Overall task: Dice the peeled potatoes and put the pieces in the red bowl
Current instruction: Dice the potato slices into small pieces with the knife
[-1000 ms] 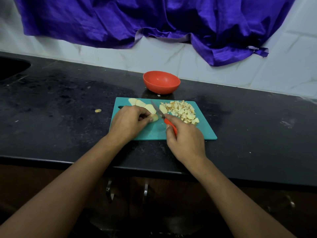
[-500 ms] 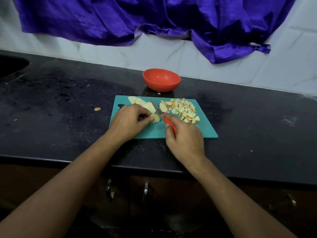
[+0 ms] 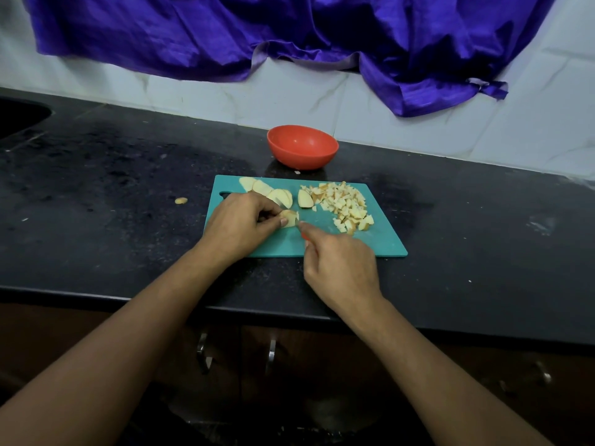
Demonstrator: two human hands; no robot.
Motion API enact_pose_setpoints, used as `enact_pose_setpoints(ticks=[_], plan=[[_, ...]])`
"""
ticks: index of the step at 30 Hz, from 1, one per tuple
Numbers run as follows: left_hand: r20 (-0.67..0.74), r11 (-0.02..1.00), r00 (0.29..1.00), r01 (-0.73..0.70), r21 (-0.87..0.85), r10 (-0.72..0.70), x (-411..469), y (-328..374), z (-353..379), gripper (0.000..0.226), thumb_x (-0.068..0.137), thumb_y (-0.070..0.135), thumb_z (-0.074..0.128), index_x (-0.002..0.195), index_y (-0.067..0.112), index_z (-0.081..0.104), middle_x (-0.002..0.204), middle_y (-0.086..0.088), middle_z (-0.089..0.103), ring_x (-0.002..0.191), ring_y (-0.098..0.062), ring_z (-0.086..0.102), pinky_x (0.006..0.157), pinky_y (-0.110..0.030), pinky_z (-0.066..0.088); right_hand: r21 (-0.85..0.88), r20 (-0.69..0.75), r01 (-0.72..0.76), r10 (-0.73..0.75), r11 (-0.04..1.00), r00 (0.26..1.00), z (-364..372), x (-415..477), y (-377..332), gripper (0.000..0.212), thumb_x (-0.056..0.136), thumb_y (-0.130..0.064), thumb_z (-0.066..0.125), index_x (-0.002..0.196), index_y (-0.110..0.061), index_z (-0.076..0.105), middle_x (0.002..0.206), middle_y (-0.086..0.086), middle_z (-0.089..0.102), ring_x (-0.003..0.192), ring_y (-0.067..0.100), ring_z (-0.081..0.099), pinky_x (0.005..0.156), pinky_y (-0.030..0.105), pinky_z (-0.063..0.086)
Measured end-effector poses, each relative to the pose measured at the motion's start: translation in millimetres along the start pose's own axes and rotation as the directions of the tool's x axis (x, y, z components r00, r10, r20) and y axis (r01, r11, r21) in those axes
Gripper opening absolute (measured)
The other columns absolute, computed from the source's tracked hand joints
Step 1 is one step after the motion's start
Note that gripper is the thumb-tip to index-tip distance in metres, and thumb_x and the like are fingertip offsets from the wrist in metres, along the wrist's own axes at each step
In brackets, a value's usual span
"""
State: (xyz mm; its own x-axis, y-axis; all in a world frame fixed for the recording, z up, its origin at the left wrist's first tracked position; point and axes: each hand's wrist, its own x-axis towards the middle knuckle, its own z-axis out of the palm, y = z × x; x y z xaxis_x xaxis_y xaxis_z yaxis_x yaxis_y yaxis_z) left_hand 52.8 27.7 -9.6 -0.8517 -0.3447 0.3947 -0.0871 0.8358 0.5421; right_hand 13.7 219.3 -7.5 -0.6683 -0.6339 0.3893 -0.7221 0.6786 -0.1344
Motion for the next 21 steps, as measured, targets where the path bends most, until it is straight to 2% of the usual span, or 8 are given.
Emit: enact_pose_setpoints(ticks=[4,8,11,16,21], plan=[[-0.01,1.0,1.0,0.0,0.022,0.0,-0.7,1.3,-0.3,0.018,0.092,0.033,0.074,0.106,0.024,0.081,0.107,0.01,0.077,0.091,-0.013,0.068,0.08,-0.038,0.055,0.06,0.021,-0.02,0.019,0.998,1.0,-4.8,-7.3,3.4,0.043,0.104,-0.035,0.044,0.146,-0.037,0.053,0.071,-0.01,0.059,0.059,0.008,0.05,0.058,0.031,0.046],[-0.003,0.997,1.0,-0.021,0.072,0.021,-2.6,1.0,3.1,0.024,0.097,0.031,0.068,0.117,0.021,0.077,0.108,0.004,0.074,0.097,-0.017,0.065,0.083,-0.036,0.051,0.204,-0.069,-0.099,0.115,0.974,0.991,-8.0,-6.1,7.2,0.041,0.103,-0.034,0.05,0.144,-0.038,0.056,0.061,-0.014,0.05,0.052,0.004,0.046,0.052,0.022,0.034],[-0.014,0.996,0.999,-0.03,0.088,0.032,-3.5,0.0,4.9,0.027,0.097,0.031,0.067,0.12,0.02,0.076,0.109,0.003,0.073,0.098,-0.016,0.063,0.079,-0.031,0.045,0.212,-0.094,-0.083,0.105,0.974,0.99,-7.6,-5.9,5.0,0.042,0.103,-0.033,0.051,0.144,-0.035,0.057,0.061,-0.012,0.055,0.052,0.005,0.047,0.054,0.027,0.04],[-0.026,0.996,0.999,-0.046,0.073,0.048,-3.8,1.1,3.6,0.023,0.097,0.029,0.069,0.117,0.022,0.077,0.103,0.004,0.072,0.085,-0.008,0.055,0.074,-0.029,0.041,0.226,-0.106,-0.048,0.073,0.973,0.992,-4.1,-5.2,-1.8,0.041,0.103,-0.032,0.051,0.144,-0.032,0.057,0.066,-0.008,0.061,0.055,0.009,0.052,0.056,0.034,0.05],[-0.034,0.997,0.998,-0.05,0.062,0.052,-4.0,1.2,3.9,0.022,0.096,0.029,0.07,0.115,0.02,0.078,0.102,0.003,0.072,0.085,-0.009,0.057,0.073,-0.03,0.041,0.135,-0.09,-0.024,0.036,0.991,0.995,-2.9,-5.1,-4.3,0.044,0.103,-0.033,0.047,0.147,-0.032,0.054,0.065,-0.007,0.058,0.056,0.012,0.053,0.054,0.034,0.048]])
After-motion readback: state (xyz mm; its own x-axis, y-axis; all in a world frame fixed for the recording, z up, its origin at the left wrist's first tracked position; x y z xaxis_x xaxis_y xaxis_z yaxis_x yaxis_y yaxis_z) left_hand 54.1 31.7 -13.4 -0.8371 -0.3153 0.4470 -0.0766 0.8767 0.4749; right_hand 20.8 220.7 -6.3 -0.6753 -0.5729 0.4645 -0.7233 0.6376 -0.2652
